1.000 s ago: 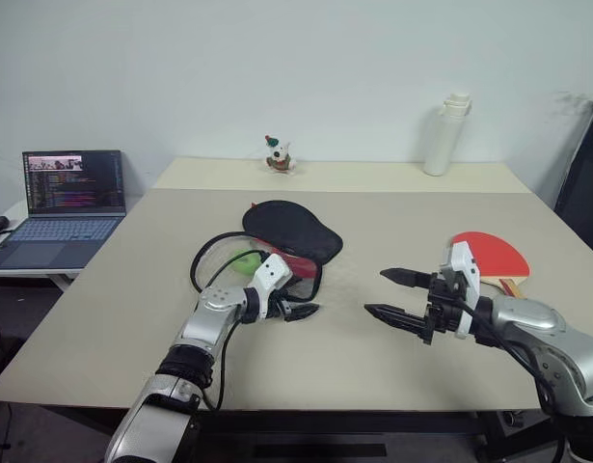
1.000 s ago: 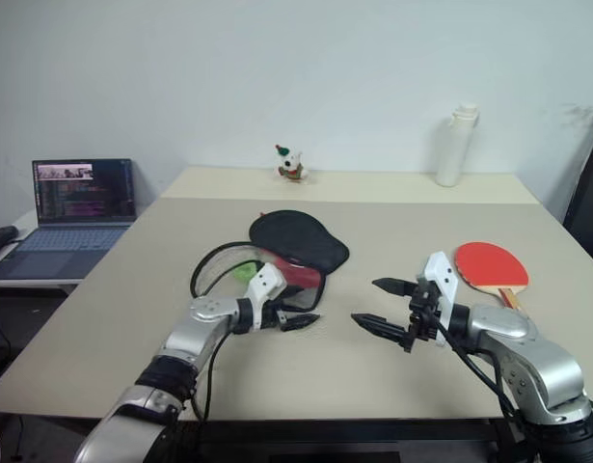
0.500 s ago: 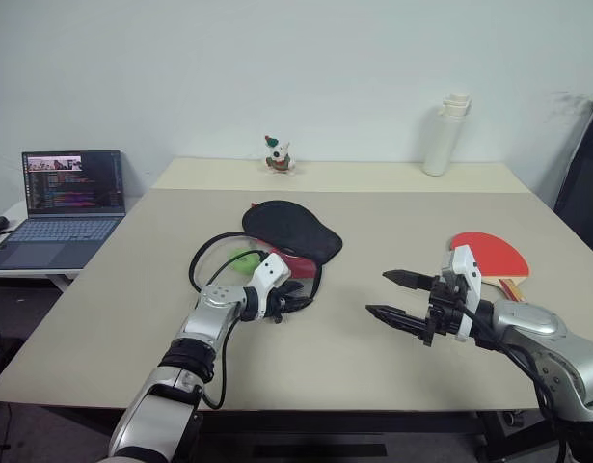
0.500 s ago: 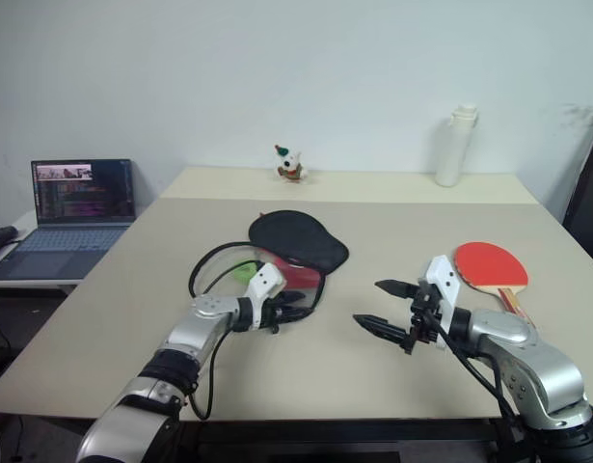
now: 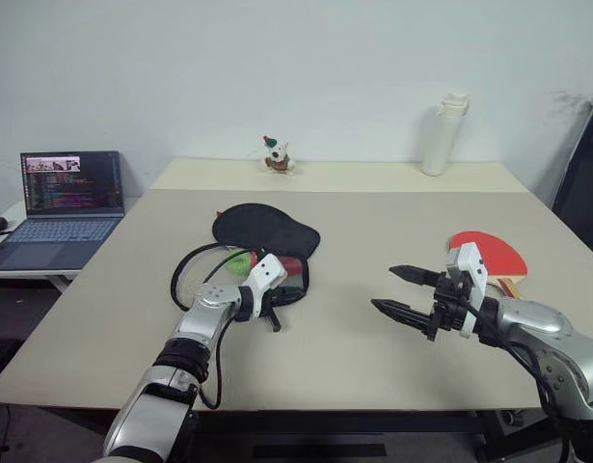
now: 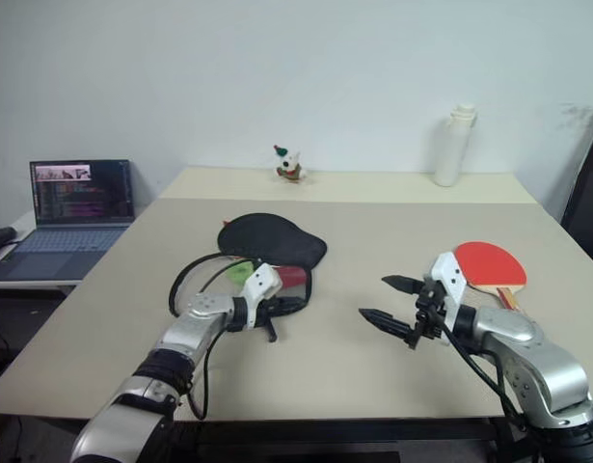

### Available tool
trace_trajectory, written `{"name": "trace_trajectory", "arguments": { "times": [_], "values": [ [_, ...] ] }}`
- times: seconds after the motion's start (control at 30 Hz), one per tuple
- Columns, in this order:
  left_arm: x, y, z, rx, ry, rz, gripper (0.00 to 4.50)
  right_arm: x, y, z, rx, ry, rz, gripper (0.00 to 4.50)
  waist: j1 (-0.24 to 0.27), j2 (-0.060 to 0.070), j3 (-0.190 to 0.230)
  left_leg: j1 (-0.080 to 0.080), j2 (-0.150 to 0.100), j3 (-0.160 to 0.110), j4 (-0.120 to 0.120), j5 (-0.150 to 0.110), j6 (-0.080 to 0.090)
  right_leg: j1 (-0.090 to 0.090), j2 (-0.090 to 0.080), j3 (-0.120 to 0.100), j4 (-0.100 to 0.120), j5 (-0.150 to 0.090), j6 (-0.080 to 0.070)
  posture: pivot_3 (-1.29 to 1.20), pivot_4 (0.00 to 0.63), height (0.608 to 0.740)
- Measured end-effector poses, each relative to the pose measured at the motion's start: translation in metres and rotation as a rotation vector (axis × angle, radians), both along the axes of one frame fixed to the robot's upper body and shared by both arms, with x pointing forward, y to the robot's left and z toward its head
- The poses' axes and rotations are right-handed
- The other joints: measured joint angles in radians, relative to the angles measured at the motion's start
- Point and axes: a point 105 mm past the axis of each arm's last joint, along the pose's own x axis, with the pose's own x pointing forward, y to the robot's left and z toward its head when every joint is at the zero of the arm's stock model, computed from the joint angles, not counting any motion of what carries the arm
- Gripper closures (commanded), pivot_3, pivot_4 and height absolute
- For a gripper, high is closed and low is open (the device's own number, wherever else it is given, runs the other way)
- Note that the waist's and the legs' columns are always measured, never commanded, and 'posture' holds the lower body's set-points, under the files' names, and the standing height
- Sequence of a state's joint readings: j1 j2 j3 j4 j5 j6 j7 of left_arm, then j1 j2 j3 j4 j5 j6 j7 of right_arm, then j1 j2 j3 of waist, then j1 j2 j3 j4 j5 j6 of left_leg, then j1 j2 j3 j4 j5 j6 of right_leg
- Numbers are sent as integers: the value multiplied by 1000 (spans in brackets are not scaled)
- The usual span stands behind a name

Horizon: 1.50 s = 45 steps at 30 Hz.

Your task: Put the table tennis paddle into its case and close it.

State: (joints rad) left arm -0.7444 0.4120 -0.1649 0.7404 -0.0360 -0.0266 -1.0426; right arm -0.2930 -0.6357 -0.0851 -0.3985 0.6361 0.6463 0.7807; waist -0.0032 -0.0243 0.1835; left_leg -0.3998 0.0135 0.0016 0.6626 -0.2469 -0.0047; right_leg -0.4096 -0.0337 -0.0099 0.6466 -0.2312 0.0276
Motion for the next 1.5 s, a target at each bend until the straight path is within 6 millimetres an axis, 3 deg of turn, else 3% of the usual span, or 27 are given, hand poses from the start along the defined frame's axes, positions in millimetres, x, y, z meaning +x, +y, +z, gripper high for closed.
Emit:
{"name": "trace_trajectory", "arguments": {
  "times": [0.3,0.47,0.8,0.9,1.13,1.2,1.37,1.5],
  "values": [
    [-33,-17,-2,149,-4,-389,4477,-4,-2,1,2,3,-31,0,2,0,0,-1,-1,0,0,0,0,0,0,0,-1,0,0,0,150,740],
    [-52,-15,-3,271,-33,-610,4477,-12,-2,-1,10,15,-43,0,3,0,0,-1,0,0,0,0,0,0,0,0,-1,0,0,0,150,740],
    [-47,-6,-1,432,-184,-733,4477,-13,-4,-2,17,21,-58,0,0,0,0,1,0,0,0,0,0,1,4,0,0,0,-1,0,150,740],
    [-42,-4,-1,445,-225,-709,3761,-13,-4,-2,18,22,-53,0,0,0,-1,4,1,0,1,0,1,3,5,0,1,1,-2,0,150,740],
    [-37,4,5,387,-302,-600,1301,-11,-1,-5,18,40,-28,0,-7,1,-1,4,10,2,0,0,1,2,10,1,0,2,-3,0,150,740],
    [-39,14,4,327,-281,-523,1301,-7,-1,-3,21,38,-27,0,-15,1,-1,4,13,3,0,0,1,1,12,2,0,1,-3,0,150,740],
    [-53,36,-1,90,-44,-280,1301,12,-4,0,42,59,-65,0,-27,1,-1,1,15,1,-1,0,1,-3,15,1,3,0,-6,0,150,740],
    [-55,35,31,-88,-21,-164,1301,33,-3,2,51,77,-104,0,-20,1,-1,0,14,1,0,0,1,-3,14,1,2,0,-6,0,150,740]
  ]
}}
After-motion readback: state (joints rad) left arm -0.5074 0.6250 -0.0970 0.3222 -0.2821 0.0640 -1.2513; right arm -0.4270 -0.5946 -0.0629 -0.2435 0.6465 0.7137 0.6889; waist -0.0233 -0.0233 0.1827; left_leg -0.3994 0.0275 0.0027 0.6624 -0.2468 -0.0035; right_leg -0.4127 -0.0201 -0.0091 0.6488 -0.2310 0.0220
